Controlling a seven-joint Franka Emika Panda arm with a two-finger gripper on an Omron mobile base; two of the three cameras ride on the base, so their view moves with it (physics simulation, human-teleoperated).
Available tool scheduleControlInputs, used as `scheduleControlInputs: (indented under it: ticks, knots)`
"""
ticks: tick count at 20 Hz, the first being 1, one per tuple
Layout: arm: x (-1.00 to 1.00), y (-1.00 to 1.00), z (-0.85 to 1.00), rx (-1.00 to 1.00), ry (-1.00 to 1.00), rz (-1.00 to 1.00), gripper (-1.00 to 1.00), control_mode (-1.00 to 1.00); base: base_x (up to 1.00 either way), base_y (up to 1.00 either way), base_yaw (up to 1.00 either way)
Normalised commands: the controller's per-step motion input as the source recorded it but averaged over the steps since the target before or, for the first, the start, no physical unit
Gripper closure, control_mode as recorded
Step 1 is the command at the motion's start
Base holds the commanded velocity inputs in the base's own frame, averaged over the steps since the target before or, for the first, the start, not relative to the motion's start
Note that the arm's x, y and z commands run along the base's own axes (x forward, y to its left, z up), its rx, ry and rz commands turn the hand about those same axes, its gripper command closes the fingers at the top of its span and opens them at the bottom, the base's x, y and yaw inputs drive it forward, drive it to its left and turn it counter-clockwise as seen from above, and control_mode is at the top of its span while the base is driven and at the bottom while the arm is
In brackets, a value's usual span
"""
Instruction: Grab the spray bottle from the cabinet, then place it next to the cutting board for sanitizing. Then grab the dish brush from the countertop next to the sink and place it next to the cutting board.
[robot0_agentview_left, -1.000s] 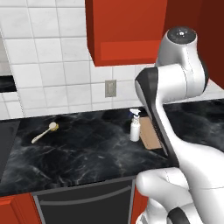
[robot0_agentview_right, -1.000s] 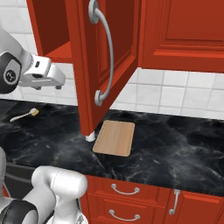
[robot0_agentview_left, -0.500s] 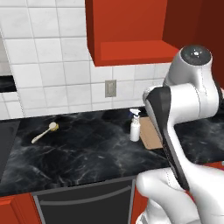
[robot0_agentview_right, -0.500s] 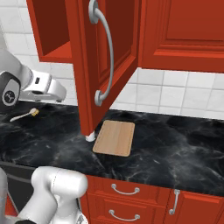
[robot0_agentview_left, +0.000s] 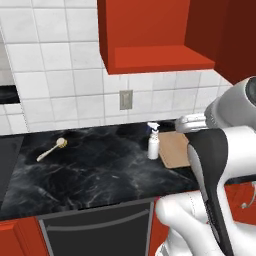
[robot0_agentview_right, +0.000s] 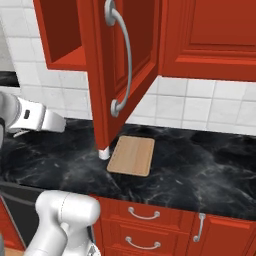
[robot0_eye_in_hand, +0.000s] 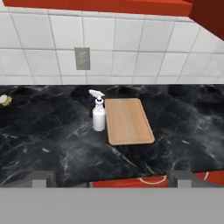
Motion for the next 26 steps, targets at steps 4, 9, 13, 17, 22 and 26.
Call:
scheduleControlInputs:
  ticks: [4, 9, 13, 17, 22, 26]
  knots:
    - [0.0, 0.0, 0.0, 0.0, 0.0, 0.0, -1.0, 1.0, -0.31, 0.59, 0.01]
    - [0.0, 0.0, 0.0, 0.0, 0.0, 0.0, -1.0, 1.0, -0.04, 1.0, 0.0]
    - [0.0, 0.0, 0.0, 0.0, 0.0, 0.0, -1.0, 1.0, 0.0, 1.0, 0.0]
    - [0.0, 0.0, 0.0, 0.0, 0.0, 0.0, -1.0, 1.0, 0.0, 0.88, 0.0]
    - [0.0, 0.0, 0.0, 0.0, 0.0, 0.0, -1.0, 1.0, 0.27, 0.17, -0.01]
    - [0.0, 0.0, 0.0, 0.0, 0.0, 0.0, -1.0, 1.0, 0.38, 0.0, -0.01]
